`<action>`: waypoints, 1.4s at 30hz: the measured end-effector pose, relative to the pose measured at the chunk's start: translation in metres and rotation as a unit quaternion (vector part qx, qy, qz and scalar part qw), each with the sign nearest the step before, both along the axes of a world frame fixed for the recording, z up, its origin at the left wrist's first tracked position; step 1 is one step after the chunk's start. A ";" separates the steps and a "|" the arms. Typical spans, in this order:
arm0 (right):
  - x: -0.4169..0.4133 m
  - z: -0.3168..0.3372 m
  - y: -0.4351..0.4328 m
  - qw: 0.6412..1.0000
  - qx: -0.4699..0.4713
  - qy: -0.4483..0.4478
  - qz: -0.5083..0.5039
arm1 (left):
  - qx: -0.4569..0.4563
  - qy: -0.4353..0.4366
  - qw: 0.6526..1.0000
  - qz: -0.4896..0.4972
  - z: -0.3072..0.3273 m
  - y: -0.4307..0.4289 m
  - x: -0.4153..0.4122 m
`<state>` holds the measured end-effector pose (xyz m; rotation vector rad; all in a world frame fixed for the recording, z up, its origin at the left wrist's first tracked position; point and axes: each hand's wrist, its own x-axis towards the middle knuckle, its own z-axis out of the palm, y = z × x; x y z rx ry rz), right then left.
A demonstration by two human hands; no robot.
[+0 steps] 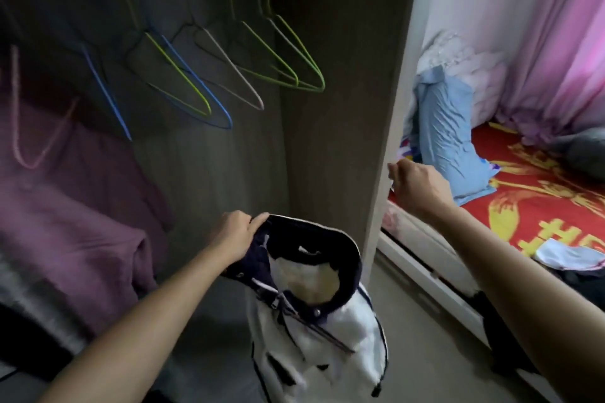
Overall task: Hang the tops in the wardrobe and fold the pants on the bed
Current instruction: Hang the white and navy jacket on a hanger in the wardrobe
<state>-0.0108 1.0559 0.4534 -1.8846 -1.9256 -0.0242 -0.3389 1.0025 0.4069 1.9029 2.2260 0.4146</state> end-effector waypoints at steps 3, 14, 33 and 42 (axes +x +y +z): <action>-0.047 0.003 0.010 0.996 -0.036 0.007 0.084 | 0.078 -0.063 0.994 -0.040 0.004 0.015 0.001; -0.170 -0.066 0.034 0.953 -0.201 0.135 0.184 | 0.312 -0.185 0.930 -0.062 0.062 0.068 -0.069; -0.123 0.044 0.114 0.844 -0.319 0.276 0.331 | 0.387 0.174 0.897 -0.123 0.071 0.086 -0.102; -0.106 0.039 0.116 0.578 -0.522 0.571 0.259 | 0.402 0.244 0.853 -0.225 0.069 0.081 -0.083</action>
